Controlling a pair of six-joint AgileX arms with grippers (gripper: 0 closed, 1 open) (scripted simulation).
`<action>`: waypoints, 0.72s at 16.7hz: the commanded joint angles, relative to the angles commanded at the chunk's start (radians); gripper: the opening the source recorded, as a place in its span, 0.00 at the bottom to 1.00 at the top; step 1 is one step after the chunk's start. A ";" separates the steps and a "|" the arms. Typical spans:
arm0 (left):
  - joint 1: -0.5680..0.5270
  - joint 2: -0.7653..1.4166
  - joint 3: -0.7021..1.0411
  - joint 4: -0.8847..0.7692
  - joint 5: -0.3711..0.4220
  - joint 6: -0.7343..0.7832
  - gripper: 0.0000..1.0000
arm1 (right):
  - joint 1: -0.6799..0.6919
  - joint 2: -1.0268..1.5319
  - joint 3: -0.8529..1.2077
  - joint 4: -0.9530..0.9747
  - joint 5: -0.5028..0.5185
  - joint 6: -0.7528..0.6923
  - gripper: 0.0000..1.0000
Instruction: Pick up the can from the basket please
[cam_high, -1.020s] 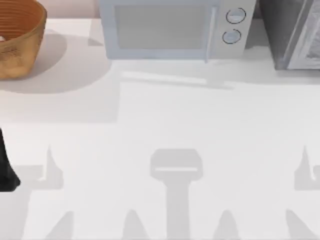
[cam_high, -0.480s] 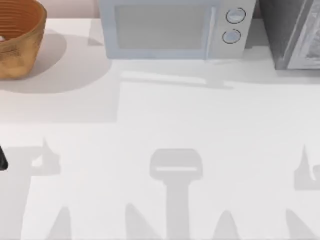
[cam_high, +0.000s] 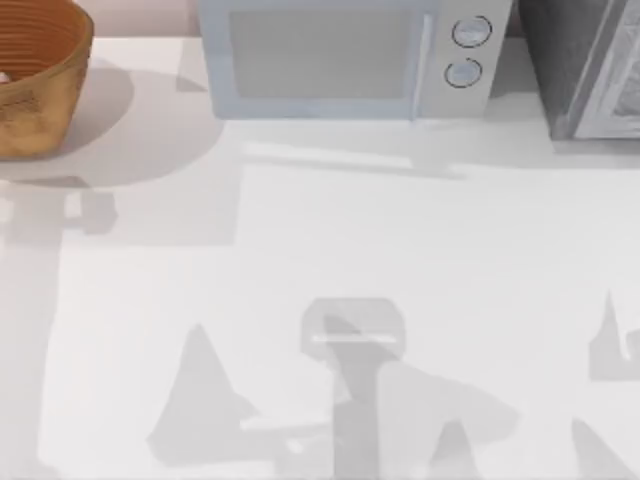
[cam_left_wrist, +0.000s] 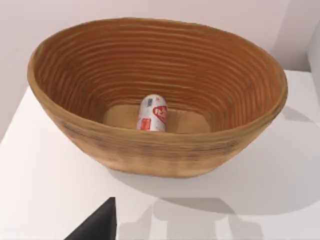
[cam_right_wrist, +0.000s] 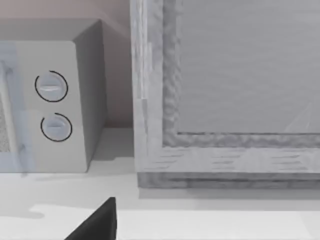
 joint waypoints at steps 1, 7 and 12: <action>0.012 0.093 0.108 -0.035 0.012 0.007 1.00 | 0.000 0.000 0.000 0.000 0.000 0.000 1.00; 0.070 0.663 0.744 -0.253 0.091 0.064 1.00 | 0.000 0.000 0.000 0.000 0.000 0.000 1.00; 0.092 1.124 1.161 -0.443 0.160 0.121 1.00 | 0.000 0.000 0.000 0.000 0.000 0.000 1.00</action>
